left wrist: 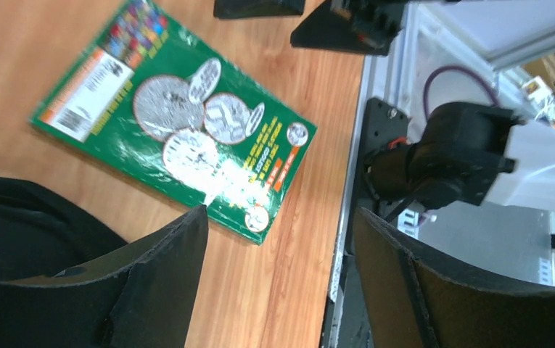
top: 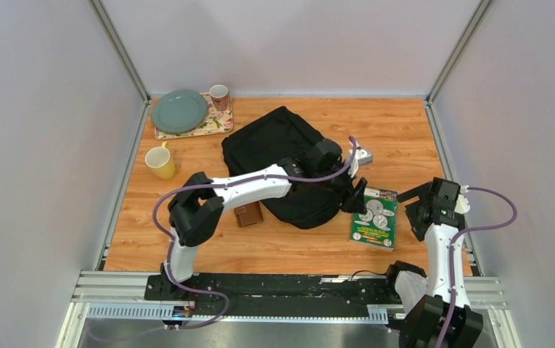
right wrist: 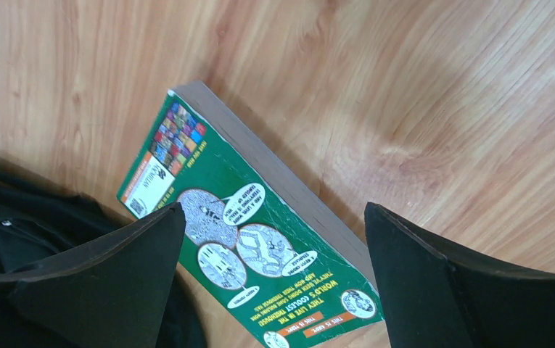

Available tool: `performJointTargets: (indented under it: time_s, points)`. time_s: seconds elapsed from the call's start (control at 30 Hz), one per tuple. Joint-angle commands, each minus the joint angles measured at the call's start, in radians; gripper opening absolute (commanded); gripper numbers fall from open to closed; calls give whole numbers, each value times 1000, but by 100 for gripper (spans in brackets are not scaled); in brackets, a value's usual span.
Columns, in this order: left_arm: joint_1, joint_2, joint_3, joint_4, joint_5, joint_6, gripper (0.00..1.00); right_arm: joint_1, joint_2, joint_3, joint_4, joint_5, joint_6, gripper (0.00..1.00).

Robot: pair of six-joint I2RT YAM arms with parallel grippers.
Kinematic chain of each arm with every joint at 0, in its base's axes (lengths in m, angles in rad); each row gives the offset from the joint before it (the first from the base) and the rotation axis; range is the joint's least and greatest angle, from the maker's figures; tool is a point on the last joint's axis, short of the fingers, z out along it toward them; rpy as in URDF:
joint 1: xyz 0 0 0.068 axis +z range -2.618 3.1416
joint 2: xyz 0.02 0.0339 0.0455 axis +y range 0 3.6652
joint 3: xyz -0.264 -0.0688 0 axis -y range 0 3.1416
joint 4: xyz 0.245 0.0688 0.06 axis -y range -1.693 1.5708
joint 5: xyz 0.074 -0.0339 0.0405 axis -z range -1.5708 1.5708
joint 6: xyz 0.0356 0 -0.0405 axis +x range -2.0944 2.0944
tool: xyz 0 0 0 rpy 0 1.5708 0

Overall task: Pack the student bag
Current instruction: Pick up the book from the center of the board.

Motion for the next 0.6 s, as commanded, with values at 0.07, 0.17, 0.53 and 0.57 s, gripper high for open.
performJointTargets:
  time_s: [0.07,0.17,0.53,0.57]
  points:
    - [-36,128,65,-75,-21,-54,81,-23,-13,-51,50,-129,-47,97]
    - [-43,130,27,-45,-79,-94,82,-21,-22,-66,59,-149,-60,96]
    - [-43,294,97,-88,-87,-148,83,-23,30,-147,127,-231,-63,95]
    - [-43,304,105,-97,-87,-149,83,-21,38,-156,140,-234,-67,95]
